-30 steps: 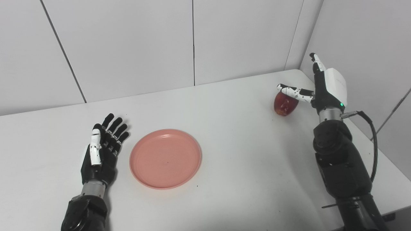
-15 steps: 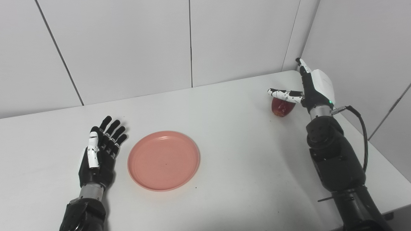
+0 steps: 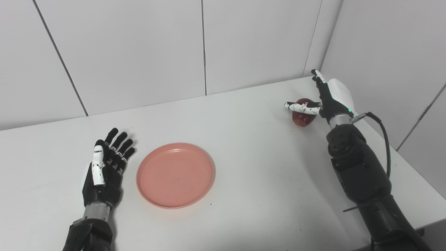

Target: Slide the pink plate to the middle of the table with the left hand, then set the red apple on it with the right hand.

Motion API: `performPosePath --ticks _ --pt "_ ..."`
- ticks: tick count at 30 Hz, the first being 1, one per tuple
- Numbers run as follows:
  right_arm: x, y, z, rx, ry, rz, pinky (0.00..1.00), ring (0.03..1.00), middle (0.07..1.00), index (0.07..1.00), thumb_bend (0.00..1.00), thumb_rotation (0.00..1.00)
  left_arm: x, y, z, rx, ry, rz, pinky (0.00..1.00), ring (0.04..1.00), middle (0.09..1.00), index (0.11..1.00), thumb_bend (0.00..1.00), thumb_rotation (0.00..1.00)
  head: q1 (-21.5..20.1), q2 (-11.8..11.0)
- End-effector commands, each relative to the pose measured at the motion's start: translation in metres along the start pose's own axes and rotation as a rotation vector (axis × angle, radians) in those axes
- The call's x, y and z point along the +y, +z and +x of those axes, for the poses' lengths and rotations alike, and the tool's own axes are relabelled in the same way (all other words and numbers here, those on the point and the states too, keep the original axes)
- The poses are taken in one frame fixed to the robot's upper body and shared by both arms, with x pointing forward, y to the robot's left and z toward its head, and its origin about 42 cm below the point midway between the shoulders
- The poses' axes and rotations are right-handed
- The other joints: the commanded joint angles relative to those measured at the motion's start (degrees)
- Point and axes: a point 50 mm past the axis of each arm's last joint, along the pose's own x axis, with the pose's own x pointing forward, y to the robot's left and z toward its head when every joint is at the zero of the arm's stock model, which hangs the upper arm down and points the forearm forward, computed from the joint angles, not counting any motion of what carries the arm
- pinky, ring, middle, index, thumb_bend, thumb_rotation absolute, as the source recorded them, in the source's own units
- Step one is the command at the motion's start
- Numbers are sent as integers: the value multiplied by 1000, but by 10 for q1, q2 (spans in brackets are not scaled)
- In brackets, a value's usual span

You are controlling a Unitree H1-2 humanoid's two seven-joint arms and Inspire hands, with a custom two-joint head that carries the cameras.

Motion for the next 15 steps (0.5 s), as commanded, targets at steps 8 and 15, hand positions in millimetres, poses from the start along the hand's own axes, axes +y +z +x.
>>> performPosePath --ticks 8,15 --pt "-21 11 17 -34 -43 -10 776 886 929 943 1000 402 13 -27 -15 136 63 -13 880 870 884 869 369 1000 3 -1" --pt "-20 6 23 -19 -21 -16 802 902 938 952 1000 389 13 -26 -16 136 64 -8 878 866 877 864 369 1000 5 2"
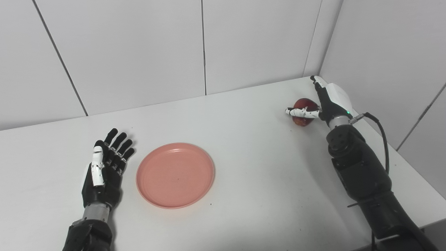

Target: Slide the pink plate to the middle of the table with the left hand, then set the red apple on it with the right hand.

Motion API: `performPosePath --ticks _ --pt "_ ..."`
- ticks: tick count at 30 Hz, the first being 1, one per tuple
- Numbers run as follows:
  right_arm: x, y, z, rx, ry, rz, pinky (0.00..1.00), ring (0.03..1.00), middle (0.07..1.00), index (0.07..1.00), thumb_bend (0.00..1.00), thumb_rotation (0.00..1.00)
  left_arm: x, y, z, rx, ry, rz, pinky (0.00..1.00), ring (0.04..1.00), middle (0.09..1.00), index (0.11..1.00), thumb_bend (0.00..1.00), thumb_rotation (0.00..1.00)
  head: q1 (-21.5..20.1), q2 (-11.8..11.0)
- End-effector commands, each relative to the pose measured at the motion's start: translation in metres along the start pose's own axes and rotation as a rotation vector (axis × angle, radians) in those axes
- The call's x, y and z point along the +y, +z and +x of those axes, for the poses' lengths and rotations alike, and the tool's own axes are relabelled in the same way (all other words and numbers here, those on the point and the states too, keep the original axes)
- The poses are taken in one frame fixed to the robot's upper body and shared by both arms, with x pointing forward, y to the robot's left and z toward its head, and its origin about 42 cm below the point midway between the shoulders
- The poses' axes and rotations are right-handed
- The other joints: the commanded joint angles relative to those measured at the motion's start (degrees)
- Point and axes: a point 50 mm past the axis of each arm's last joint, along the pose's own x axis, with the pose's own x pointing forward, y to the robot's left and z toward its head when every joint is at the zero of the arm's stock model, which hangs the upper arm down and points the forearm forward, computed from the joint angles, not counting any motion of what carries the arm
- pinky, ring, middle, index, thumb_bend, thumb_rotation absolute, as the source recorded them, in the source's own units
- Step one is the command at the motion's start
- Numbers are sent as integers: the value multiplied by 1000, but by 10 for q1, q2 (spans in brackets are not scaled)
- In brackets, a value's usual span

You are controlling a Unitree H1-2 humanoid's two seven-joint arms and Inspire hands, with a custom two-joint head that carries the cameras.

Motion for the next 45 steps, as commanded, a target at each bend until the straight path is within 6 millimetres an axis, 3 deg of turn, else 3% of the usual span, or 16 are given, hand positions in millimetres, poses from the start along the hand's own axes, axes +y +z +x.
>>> performPosePath --ticks 1,10,45 --pt "-29 19 13 -64 -66 -1 814 909 942 954 1000 382 13 -27 -15 137 67 -13 876 864 876 863 370 1000 1 0" --pt "-28 17 18 -53 -19 9 863 945 966 962 1000 351 13 -27 -15 136 73 -23 869 859 872 859 369 1000 2 2" --pt "-16 11 28 -42 55 17 849 939 960 942 993 209 10 -24 -18 139 62 -13 879 863 877 863 376 1000 9 10"
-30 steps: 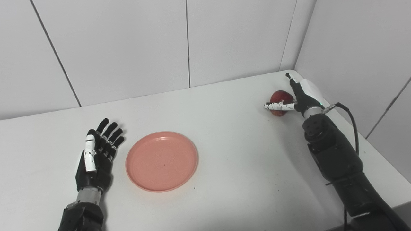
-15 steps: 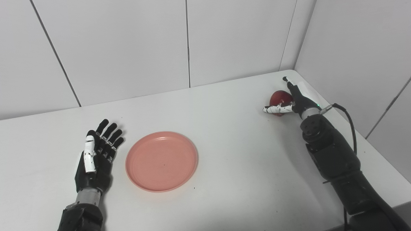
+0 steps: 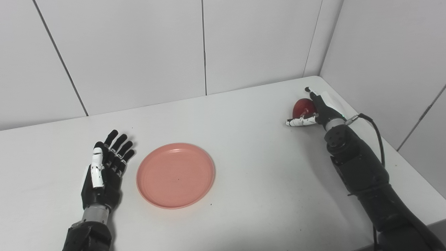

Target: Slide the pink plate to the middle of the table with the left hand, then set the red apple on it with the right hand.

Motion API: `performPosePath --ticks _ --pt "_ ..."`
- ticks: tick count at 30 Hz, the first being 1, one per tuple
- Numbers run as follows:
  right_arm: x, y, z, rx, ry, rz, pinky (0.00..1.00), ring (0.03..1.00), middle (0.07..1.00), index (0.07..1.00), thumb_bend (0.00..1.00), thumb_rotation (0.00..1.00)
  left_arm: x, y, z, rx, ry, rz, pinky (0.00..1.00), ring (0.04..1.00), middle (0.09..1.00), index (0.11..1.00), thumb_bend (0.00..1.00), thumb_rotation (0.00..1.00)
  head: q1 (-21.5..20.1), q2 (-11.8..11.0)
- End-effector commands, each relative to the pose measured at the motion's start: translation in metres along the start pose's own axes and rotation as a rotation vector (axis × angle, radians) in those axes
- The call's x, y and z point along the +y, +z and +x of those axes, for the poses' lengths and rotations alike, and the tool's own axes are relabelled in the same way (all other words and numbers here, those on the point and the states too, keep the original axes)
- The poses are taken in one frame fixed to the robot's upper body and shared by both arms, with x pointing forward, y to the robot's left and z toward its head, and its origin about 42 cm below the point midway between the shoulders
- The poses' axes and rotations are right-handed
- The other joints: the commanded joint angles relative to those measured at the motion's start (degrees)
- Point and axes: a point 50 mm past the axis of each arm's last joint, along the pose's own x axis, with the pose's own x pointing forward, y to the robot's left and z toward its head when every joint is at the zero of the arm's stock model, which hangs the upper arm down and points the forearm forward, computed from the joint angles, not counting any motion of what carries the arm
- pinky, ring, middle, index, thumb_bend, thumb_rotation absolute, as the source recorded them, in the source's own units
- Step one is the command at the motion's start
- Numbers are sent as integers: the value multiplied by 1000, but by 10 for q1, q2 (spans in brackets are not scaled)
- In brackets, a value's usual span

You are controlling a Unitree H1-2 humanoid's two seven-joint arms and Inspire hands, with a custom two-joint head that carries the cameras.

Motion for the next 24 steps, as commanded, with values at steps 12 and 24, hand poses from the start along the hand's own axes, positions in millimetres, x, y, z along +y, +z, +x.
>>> performPosePath --ticks 12,24 --pt "-32 19 14 -70 -72 -44 781 898 930 926 970 190 10 -24 -14 131 58 -13 887 865 881 867 375 1000 3 3" --pt "-36 15 17 -73 -84 -48 678 813 877 893 879 118 9 -24 -15 134 63 -9 876 857 872 861 374 1000 4 5"
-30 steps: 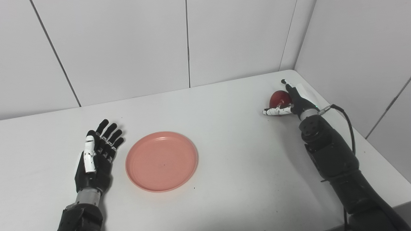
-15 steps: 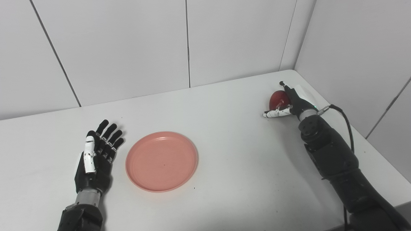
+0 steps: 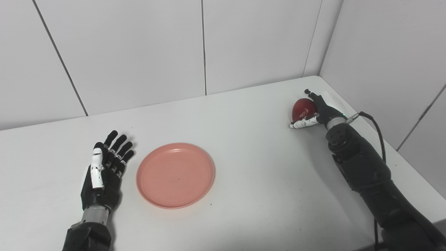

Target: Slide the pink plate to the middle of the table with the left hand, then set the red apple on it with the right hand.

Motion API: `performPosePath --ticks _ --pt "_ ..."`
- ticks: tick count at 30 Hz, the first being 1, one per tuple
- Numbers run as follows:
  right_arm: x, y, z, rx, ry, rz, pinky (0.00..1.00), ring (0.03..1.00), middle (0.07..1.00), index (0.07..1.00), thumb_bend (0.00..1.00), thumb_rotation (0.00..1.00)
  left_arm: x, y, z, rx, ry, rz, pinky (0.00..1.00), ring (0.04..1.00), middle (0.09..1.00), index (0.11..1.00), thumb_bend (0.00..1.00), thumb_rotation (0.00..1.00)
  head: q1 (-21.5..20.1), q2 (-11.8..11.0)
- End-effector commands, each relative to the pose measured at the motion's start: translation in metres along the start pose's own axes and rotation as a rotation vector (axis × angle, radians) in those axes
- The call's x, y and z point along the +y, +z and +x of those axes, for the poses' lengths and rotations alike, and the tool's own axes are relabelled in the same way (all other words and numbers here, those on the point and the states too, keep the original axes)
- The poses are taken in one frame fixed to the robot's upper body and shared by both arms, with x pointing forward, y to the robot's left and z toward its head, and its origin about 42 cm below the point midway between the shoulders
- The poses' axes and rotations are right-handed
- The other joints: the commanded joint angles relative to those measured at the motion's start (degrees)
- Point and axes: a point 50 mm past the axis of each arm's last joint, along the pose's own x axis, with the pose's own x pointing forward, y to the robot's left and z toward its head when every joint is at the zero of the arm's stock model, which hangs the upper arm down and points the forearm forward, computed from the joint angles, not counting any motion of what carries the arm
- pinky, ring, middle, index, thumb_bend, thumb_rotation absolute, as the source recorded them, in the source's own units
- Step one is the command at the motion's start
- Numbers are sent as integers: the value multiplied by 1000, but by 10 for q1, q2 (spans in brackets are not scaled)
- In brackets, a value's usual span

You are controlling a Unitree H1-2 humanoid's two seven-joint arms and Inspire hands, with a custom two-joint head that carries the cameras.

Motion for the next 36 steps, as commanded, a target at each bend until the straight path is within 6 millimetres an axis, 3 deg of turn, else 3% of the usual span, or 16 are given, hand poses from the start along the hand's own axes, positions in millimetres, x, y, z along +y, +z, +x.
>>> performPosePath --ticks 1,10,15,17,18,19,21,36 --pt "-32 19 9 -78 -89 -12 700 822 875 885 862 104 10 -24 -13 129 60 -10 876 856 871 860 373 1000 1 0" --pt "-31 18 13 -105 -119 -31 655 735 783 784 796 6 9 -24 -13 131 58 -8 876 856 872 860 379 1000 1 0" --pt "-30 15 16 -136 -133 -41 544 612 659 667 735 0 9 -25 -13 131 61 -3 872 855 871 858 381 1000 1 0" --pt "-29 14 17 -156 -146 -43 473 541 589 541 584 84 10 -25 -13 132 61 -6 877 854 872 861 382 1000 5 0" --pt "-29 14 17 -161 -150 -44 446 518 554 519 553 79 10 -25 -13 132 60 -6 876 854 872 861 383 1000 5 0" --pt "-28 14 17 -164 -154 -46 399 479 489 512 535 25 10 -25 -13 133 59 -6 872 855 872 861 385 1000 6 0" --pt "-28 14 17 -167 -165 -48 381 464 470 511 530 10 10 -25 -13 133 58 -5 872 856 873 861 385 1000 6 0" --pt "-33 22 10 -198 -208 -28 380 456 453 527 523 0 7 -25 -12 136 60 -5 880 857 871 863 386 1000 13 0"
